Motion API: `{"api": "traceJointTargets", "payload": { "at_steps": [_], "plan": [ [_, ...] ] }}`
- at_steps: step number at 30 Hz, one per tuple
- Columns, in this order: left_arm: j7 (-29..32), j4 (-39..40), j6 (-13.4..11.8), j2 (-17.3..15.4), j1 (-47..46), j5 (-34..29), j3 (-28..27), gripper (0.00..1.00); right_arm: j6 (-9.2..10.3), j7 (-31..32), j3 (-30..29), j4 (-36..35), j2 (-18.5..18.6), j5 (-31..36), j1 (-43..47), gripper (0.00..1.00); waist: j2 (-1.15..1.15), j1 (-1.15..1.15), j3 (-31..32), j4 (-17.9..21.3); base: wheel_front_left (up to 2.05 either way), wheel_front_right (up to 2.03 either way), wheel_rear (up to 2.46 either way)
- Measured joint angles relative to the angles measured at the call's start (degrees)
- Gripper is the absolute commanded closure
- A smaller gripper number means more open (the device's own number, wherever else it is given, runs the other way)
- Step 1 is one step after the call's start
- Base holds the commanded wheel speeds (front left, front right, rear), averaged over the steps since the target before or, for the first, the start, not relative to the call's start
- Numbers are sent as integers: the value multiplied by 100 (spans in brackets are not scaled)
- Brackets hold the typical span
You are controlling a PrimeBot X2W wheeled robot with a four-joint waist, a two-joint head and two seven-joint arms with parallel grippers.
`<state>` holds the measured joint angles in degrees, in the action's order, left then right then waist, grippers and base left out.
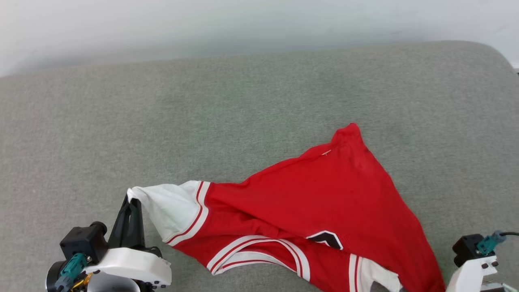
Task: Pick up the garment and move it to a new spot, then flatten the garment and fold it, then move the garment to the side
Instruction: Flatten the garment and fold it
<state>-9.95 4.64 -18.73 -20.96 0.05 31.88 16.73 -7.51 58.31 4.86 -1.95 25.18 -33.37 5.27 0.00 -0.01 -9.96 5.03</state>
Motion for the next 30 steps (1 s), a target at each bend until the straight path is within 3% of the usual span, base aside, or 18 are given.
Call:
{"api": "traceJointTargets", "payload": {
  "at_steps": [4,12,16,21,30],
  "plan": [
    [60,46,-34,-33,12,0,14,100,-2,-702,-81,-59,-283,-30,79,0,0,0,61,109,0,0,0],
    [218,260,-90,-73,-5,-91,145,100,0,-3676,-318,183,-589,240,-642,0,0,0,-26,87,0,0,0],
    [222,370,-98,-27,-134,-138,211,100,0,-4424,-137,644,-565,336,-1176,0,0,0,-148,-12,0,0,0],
    [221,463,-94,38,-356,-201,330,100,0,-4295,116,1412,-482,279,-2298,0,0,1,-396,-137,0,0,0],
    [189,437,116,278,-1026,-349,669,100,0,-2078,684,2430,-44,-62,-4088,0,0,1,-947,-573,0,0,0]
  ]
}}
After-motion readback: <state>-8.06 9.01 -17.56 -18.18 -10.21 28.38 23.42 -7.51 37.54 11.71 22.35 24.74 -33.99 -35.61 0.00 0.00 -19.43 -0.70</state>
